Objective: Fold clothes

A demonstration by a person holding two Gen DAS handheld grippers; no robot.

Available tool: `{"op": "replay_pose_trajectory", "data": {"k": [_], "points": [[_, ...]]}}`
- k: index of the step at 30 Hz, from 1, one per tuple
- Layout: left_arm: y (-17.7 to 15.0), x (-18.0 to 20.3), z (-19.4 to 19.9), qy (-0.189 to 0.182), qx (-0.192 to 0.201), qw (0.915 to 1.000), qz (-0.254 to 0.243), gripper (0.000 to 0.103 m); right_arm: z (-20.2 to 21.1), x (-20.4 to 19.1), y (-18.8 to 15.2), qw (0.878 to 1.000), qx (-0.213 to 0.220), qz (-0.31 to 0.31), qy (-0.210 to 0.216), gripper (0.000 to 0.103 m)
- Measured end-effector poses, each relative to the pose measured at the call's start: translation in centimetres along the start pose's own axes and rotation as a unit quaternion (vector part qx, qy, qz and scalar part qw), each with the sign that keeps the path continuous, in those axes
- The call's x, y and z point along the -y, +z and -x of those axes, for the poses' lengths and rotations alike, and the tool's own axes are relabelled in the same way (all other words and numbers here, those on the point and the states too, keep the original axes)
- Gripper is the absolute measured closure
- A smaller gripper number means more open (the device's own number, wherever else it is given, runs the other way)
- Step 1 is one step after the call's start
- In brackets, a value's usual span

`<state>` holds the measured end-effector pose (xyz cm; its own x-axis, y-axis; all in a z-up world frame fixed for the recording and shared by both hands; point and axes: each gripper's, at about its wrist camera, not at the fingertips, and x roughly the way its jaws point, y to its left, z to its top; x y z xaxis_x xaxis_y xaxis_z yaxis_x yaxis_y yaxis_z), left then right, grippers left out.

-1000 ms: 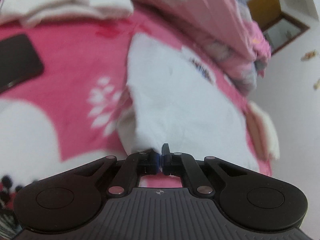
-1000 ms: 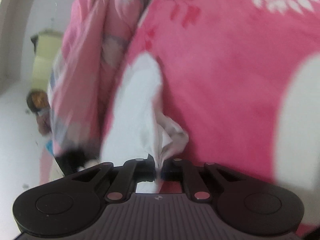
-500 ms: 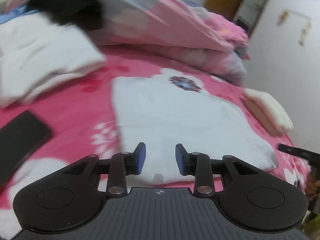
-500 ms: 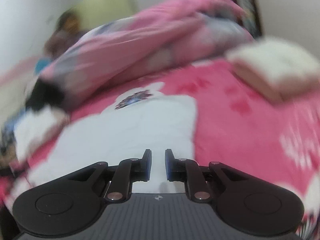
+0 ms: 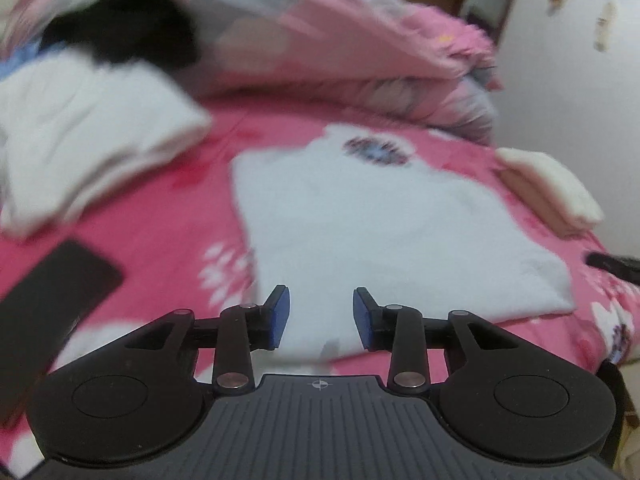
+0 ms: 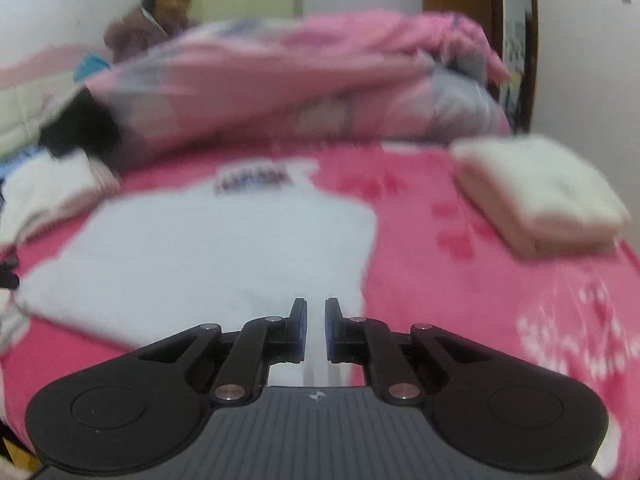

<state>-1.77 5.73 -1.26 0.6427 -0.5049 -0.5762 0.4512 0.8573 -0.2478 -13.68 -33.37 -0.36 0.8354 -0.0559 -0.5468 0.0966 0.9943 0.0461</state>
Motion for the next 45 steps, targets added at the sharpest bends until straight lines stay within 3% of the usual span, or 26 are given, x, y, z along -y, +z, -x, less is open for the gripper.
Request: {"op": "replay_pose_trajectory", "data": {"k": [4,8,9,13,18,23,27,45], "points": [[0.0,2.2,-3.1,-0.023,-0.005,0.9992,-0.032,0.065,-2.5,-1.5,0.0,1.0,0.022,0.003,0.022,0.095],[-1.5,1.9,-6.9,0.01,-0.065,0.9974,-0.028,0.065,-6.0,-0.6,-3.5,0.999,-0.042,0.013,-0.015,0.095],[-1.8,1.6,-6.8,0.006,-0.064,0.9976,-0.025,0.065,-5.3,0.0,-4.1,0.999,-0.032,0.001,-0.01,0.095],[-2.0,1.0,-6.6,-0.001,-0.07,0.9974,-0.018,0.062,-3.4,1.7,-2.6,0.997,-0.065,-0.037,-0.004,0.094],[-1.8,1.3,-7.0,0.003,-0.076,0.9971,-0.004,0.058,-2.5,1.5,0.8,0.999,-0.012,-0.044,0.008,0.091],[-1.8,1.6,-6.8,0.002,-0.076,0.997,-0.015,0.054,-7.4,1.6,-0.6,0.996,-0.077,-0.032,-0.001,0.082],[-1.7,1.4,-6.9,-0.003,-0.08,0.9968,-0.008,0.053,-7.1,2.2,-2.3,0.997,-0.061,-0.05,0.01,0.081],[-1.5,1.2,-6.8,-0.011,-0.083,0.9964,0.012,0.049,-6.9,1.6,-2.2,0.997,-0.077,-0.031,0.007,0.081]]}}
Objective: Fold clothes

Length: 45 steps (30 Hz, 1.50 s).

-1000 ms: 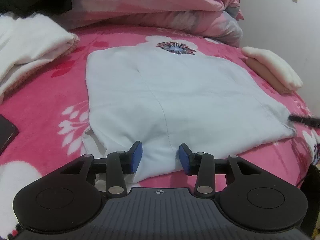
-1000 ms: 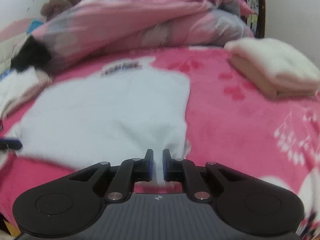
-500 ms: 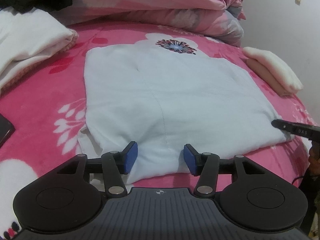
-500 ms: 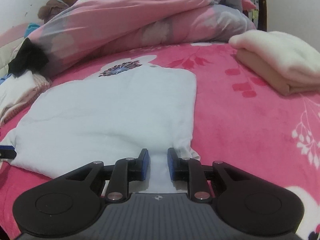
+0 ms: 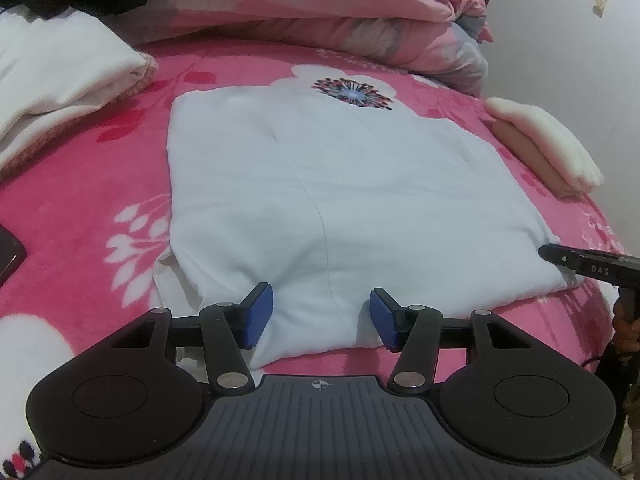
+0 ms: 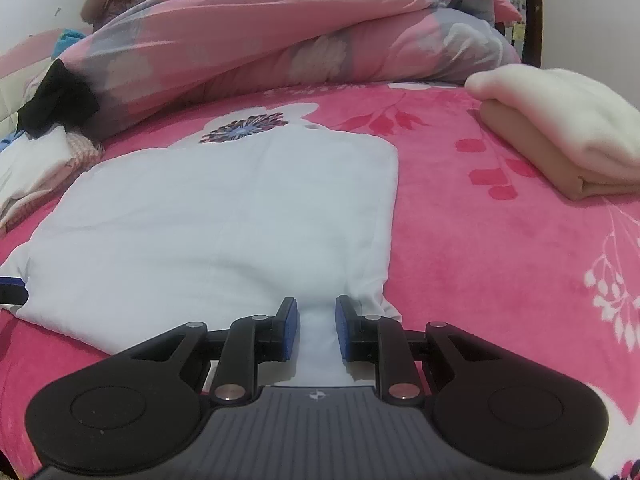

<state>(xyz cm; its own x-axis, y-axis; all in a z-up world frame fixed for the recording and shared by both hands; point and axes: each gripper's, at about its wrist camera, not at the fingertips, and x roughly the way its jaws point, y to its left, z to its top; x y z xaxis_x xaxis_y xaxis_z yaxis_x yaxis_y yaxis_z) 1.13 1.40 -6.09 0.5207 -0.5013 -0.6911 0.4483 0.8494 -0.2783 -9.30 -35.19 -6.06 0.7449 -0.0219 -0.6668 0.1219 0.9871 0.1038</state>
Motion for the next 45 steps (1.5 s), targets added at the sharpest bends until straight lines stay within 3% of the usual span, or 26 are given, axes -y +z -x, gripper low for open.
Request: {"op": "replay_pose_trajectory", "data": {"k": [8,13,16,23,30,45], "points": [[0.4,-0.1,-0.1,-0.004,-0.009,0.9999,0.006,0.047,1.0,-0.1,1.9,0.998,-0.052,0.032,-0.008,0.079],[0.5,-0.1,-0.1,-0.005,-0.011,0.9999,0.001,0.046,4.3,-0.1,2.3,0.996,-0.05,0.059,-0.04,0.079],[0.5,0.0,-0.2,-0.003,-0.012,0.9999,-0.002,0.046,5.4,-1.1,2.4,0.996,-0.046,0.069,-0.031,0.078],[0.5,0.2,-0.2,0.003,-0.015,0.9999,-0.007,0.046,2.2,-5.0,3.2,0.993,-0.039,0.108,0.019,0.079],[0.5,0.5,-0.3,0.008,-0.017,0.9997,-0.011,0.045,-2.2,-4.8,2.6,0.995,-0.047,0.08,0.032,0.078],[0.5,1.0,-0.5,0.019,-0.02,0.9993,-0.026,0.039,-1.8,-4.2,1.7,0.996,-0.03,0.073,0.042,0.077]]}}
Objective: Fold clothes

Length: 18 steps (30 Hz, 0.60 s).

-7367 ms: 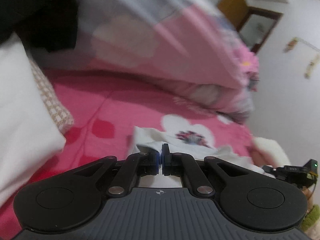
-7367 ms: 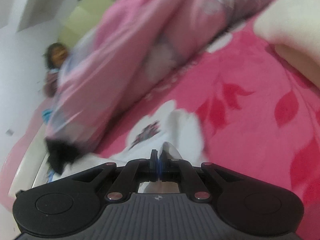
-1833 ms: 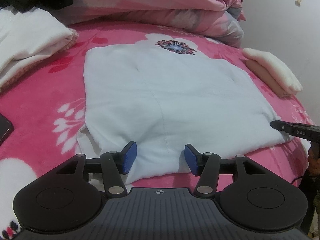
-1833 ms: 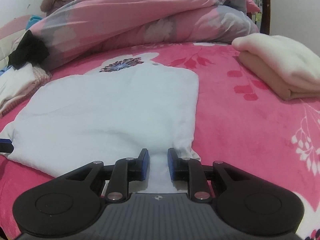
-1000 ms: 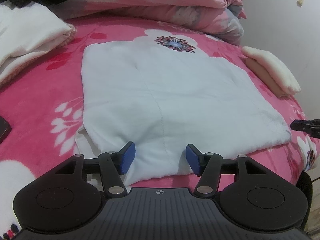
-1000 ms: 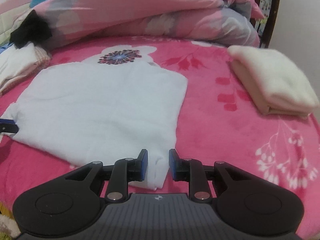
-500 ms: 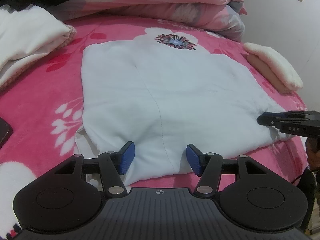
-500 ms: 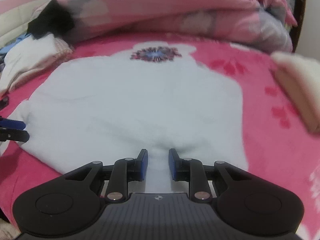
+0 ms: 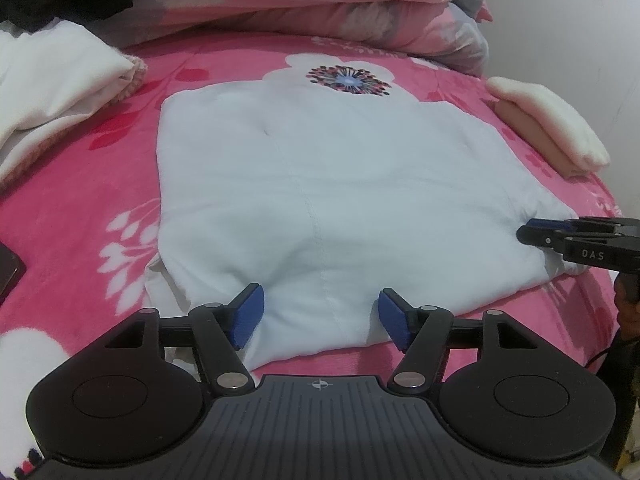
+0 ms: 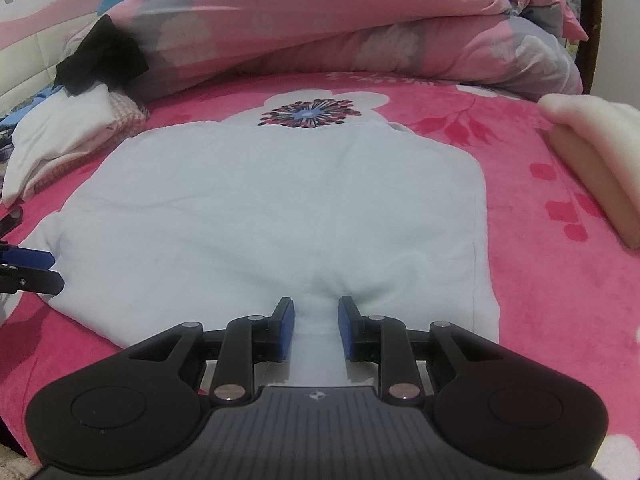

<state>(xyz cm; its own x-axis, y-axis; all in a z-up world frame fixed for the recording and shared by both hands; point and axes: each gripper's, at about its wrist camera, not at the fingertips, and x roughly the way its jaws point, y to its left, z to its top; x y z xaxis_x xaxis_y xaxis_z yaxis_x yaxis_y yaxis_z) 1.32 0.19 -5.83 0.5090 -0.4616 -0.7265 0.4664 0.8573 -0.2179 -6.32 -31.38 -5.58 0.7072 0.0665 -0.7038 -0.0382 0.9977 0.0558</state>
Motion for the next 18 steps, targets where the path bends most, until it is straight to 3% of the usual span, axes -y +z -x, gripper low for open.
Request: {"op": "replay_pose_trajectory", "data": {"k": [18], "points": [[-0.13,0.67,0.18,0.012,0.001,0.9998,-0.015,0.036,-0.03,-0.09,-0.1,1.0,0.001,-0.001,0.001,0.077]]}}
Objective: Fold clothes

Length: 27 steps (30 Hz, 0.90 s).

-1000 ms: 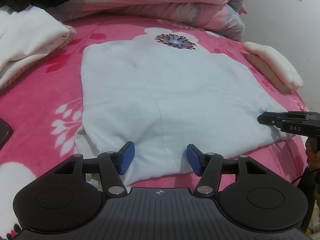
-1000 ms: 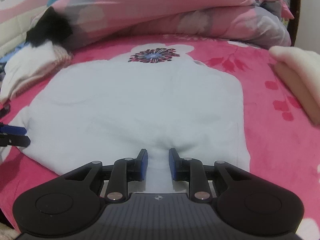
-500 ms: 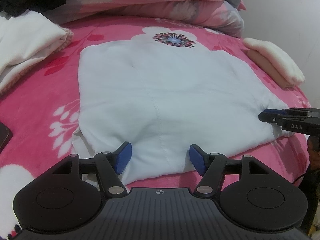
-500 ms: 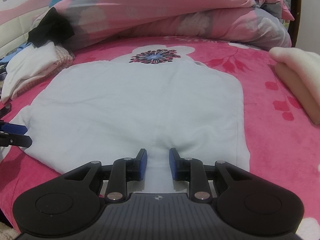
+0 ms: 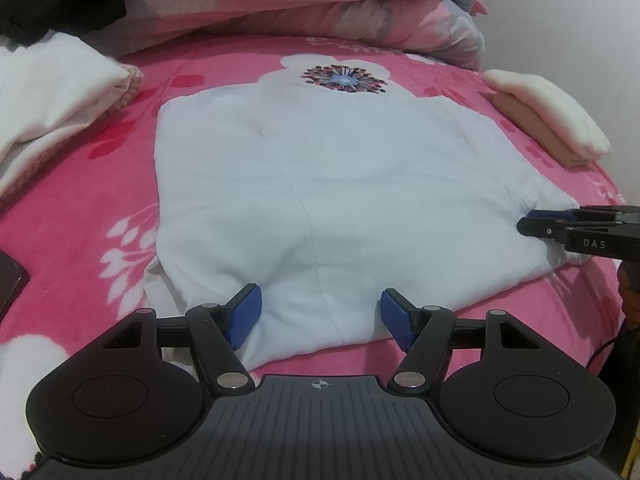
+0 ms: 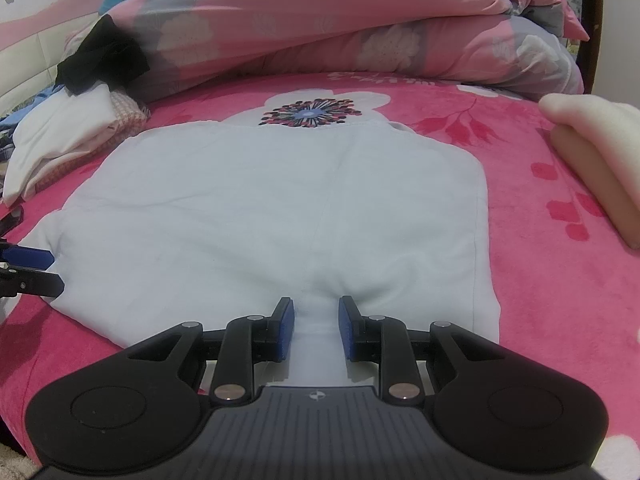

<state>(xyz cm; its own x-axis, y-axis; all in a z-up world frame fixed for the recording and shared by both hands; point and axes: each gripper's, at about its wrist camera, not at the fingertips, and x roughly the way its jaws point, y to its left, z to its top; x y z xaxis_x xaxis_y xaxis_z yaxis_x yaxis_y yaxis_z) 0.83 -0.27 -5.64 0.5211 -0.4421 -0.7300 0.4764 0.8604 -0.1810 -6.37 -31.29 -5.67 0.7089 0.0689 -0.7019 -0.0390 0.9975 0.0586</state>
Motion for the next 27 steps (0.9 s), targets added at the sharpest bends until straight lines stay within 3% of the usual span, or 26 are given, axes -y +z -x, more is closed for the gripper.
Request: {"op": "replay_pose_trajectory", "data": {"k": [8,15,27], "points": [[0.7,0.0,1.9,0.027,0.018,0.9995,-0.006,0.036,0.0,0.0,-0.1,1.0,0.002,0.0,0.001,0.077],[2.0,0.7,2.7,0.03,0.043,0.9983,-0.024,0.036,-0.1,0.0,-0.2,1.0,0.003,-0.001,0.001,0.076],[1.9,1.2,-0.9,0.027,0.005,0.9993,-0.026,0.036,0.0,0.1,-0.2,1.0,0.007,-0.006,0.005,0.076]]}}
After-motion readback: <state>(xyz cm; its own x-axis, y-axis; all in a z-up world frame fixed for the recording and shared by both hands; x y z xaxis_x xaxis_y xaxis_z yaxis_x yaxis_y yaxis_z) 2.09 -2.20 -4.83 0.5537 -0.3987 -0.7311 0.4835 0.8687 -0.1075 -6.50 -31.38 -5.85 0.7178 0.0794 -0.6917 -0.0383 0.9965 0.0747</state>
